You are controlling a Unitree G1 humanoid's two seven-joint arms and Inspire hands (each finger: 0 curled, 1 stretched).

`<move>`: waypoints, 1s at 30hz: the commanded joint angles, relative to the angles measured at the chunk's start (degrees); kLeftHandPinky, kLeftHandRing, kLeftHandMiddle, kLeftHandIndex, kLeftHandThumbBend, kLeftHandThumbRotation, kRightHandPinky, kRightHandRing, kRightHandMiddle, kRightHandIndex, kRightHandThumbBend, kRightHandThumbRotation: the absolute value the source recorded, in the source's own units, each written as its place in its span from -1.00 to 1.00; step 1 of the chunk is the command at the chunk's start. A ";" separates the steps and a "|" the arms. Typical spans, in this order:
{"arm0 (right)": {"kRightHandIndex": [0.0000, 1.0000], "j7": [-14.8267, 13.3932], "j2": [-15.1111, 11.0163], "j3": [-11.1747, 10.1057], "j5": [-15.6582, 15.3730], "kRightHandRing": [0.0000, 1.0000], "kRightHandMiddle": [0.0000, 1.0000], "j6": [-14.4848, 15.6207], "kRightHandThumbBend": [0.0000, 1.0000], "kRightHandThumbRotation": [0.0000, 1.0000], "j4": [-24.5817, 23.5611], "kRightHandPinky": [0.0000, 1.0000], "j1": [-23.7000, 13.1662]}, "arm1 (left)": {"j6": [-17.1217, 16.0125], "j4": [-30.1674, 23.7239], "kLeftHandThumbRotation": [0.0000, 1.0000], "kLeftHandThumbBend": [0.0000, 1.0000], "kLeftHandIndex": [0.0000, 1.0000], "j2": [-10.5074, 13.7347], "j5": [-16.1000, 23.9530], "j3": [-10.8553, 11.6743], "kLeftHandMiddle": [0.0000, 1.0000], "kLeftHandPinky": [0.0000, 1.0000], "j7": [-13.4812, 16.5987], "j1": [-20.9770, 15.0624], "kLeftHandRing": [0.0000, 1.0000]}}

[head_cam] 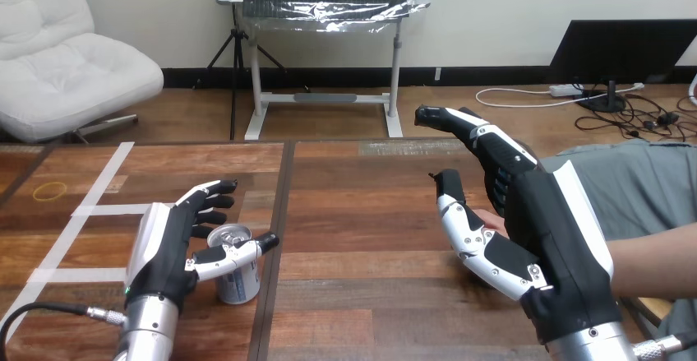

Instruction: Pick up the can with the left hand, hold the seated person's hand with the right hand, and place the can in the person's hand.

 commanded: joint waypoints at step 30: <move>0.57 0.26 -1.21 -0.99 1.75 0.97 0.72 -1.18 -0.99 -1.00 -1.90 1.00 -2.81 | -0.04 3.76 -0.54 0.75 0.53 -1.46 0.07 0.15 0.50 0.36 1.67 -2.33 0.45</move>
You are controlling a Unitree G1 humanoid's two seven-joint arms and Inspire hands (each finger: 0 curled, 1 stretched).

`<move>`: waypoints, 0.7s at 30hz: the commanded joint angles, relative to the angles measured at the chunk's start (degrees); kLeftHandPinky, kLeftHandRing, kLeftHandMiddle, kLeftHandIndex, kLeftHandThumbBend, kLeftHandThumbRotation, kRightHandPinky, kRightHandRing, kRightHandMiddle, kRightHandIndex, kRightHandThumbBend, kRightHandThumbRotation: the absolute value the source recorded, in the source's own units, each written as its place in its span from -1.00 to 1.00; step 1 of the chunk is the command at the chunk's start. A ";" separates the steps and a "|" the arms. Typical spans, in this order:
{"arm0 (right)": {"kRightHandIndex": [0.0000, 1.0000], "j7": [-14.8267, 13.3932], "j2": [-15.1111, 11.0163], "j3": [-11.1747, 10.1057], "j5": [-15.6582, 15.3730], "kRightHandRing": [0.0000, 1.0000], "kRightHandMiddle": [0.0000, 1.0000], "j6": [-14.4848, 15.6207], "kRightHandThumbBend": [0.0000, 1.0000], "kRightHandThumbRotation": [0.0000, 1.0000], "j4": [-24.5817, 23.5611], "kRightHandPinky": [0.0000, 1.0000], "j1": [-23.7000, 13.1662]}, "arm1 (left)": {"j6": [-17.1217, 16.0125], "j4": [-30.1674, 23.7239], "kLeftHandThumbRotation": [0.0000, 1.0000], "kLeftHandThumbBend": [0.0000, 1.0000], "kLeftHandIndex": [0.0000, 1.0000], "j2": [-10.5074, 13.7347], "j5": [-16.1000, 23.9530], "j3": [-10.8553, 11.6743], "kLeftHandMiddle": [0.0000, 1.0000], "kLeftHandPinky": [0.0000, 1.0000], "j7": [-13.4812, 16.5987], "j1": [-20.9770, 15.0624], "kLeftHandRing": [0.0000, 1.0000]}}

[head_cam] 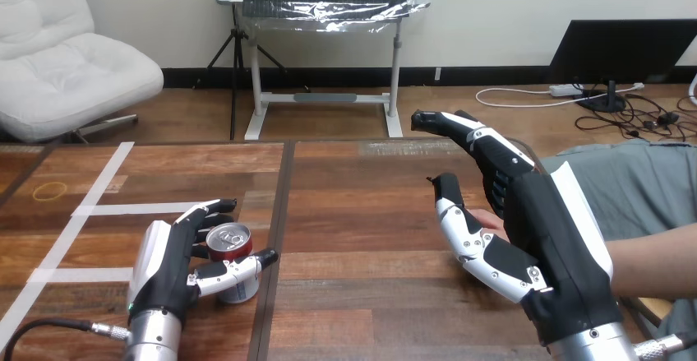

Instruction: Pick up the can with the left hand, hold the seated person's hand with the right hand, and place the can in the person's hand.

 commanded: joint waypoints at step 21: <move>0.55 0.05 -0.79 -1.09 1.39 0.92 0.69 -1.75 -0.94 -1.00 -1.69 1.00 -2.93 | -1.00 -0.22 -0.63 0.70 0.48 0.06 0.44 -0.03 0.45 0.17 0.99 -1.65 0.34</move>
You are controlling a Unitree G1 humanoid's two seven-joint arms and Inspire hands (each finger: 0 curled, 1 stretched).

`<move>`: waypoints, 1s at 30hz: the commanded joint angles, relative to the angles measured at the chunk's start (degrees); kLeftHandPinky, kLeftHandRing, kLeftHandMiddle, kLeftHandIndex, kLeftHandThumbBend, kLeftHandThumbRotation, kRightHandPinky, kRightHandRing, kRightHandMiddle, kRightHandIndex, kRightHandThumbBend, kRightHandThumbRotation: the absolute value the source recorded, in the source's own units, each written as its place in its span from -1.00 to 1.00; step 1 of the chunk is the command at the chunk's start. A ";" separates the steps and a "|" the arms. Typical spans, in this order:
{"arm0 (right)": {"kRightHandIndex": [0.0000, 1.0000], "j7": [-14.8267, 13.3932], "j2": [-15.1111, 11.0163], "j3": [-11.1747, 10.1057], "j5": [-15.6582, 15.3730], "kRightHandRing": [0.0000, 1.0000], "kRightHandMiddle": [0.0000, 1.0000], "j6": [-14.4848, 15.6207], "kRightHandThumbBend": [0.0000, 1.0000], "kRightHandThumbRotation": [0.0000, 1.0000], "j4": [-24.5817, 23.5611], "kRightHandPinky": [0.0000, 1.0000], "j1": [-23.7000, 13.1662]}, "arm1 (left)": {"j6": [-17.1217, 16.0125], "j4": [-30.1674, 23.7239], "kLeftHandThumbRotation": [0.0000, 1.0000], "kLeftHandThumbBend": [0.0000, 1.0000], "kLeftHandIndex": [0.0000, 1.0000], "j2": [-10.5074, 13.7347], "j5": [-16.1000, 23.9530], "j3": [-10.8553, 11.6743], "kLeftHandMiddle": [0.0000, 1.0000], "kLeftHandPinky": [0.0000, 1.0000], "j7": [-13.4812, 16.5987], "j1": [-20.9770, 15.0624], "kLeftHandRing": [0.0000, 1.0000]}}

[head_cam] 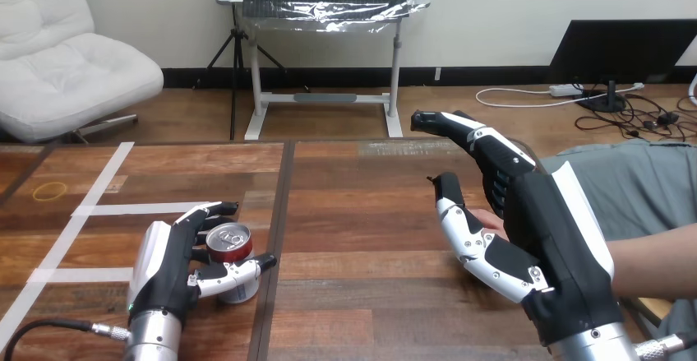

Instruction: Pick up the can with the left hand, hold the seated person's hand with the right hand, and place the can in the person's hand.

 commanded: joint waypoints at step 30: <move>0.53 -0.02 -0.40 -1.37 1.17 0.88 0.67 -1.50 -0.85 -1.00 -1.51 1.00 -2.80 | -5.58 0.57 -0.99 0.39 0.11 0.53 1.14 -0.07 0.03 -0.16 3.77 -1.46 -0.07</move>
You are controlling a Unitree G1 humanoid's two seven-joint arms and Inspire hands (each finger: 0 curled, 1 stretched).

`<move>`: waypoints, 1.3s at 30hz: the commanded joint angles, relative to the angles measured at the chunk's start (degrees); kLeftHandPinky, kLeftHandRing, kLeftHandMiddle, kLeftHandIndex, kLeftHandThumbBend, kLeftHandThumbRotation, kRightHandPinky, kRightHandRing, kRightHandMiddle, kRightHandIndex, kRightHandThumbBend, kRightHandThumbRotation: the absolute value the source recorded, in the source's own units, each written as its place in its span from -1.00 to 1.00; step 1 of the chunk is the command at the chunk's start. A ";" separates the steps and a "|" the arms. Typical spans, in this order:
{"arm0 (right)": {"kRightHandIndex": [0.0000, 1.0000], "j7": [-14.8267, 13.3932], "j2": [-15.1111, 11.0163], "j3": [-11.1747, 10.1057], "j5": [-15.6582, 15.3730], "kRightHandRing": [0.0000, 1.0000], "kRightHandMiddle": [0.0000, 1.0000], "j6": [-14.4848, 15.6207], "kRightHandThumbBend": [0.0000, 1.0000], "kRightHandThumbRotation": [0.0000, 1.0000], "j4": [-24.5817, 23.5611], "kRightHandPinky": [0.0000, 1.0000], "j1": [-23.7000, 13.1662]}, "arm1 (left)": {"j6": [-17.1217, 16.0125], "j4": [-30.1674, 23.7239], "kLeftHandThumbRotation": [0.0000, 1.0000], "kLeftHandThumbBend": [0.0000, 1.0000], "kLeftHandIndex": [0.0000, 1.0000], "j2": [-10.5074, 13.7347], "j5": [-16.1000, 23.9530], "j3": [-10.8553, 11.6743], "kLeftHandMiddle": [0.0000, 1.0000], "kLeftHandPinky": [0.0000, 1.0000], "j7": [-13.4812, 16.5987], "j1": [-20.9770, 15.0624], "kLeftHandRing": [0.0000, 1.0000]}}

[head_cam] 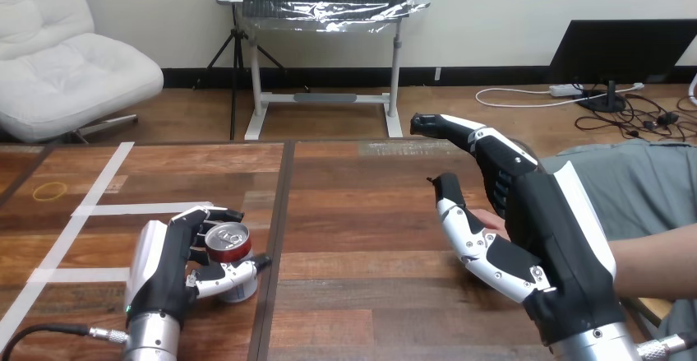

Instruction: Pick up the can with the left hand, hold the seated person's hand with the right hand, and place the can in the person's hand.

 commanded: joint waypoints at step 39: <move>0.51 0.68 -0.56 -1.92 1.21 0.82 0.63 -1.99 -0.74 -1.00 -1.41 1.00 -2.39 | -1.96 0.07 -1.00 0.39 0.05 0.76 4.23 -0.63 -0.05 -0.22 3.67 -1.83 -0.15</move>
